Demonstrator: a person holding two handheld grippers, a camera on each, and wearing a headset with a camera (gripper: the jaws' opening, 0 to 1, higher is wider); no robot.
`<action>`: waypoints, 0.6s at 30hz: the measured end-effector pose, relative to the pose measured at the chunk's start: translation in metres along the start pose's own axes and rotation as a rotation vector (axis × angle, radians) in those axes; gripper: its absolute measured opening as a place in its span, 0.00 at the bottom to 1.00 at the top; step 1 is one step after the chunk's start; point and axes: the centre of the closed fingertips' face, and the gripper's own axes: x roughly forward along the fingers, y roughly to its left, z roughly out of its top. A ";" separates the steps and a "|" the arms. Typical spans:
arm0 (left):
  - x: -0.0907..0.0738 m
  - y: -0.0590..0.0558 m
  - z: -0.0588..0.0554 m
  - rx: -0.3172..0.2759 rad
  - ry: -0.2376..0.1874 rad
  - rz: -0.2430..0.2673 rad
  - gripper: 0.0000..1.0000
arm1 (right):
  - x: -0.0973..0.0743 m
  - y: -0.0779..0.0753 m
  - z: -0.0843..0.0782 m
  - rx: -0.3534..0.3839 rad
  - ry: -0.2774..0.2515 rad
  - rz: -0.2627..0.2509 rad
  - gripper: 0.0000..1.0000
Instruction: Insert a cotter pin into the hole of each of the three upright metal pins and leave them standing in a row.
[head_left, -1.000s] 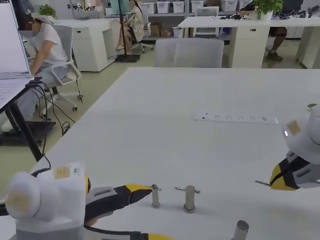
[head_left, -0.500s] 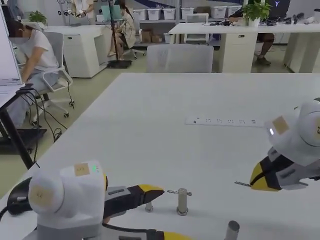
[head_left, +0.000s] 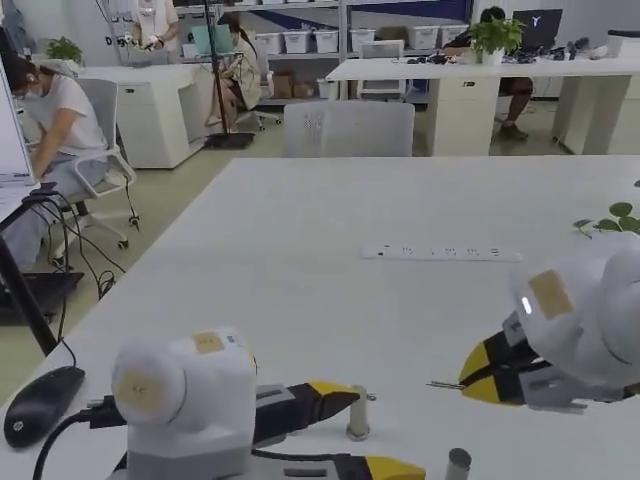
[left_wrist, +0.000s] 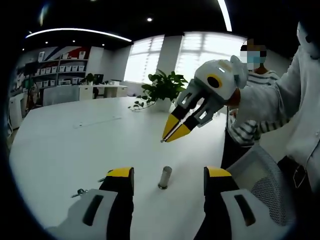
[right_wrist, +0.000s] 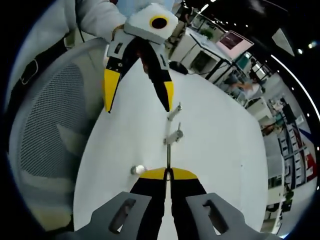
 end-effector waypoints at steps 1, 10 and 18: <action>0.001 -0.001 0.000 -0.004 -0.002 -0.002 0.53 | 0.000 0.003 0.002 -0.004 -0.004 -0.006 0.03; 0.013 -0.015 0.002 -0.040 0.003 -0.034 0.45 | 0.002 0.023 0.012 -0.021 -0.020 -0.023 0.03; 0.018 -0.022 0.000 -0.117 0.013 -0.062 0.27 | 0.001 0.034 0.017 -0.040 -0.019 -0.017 0.03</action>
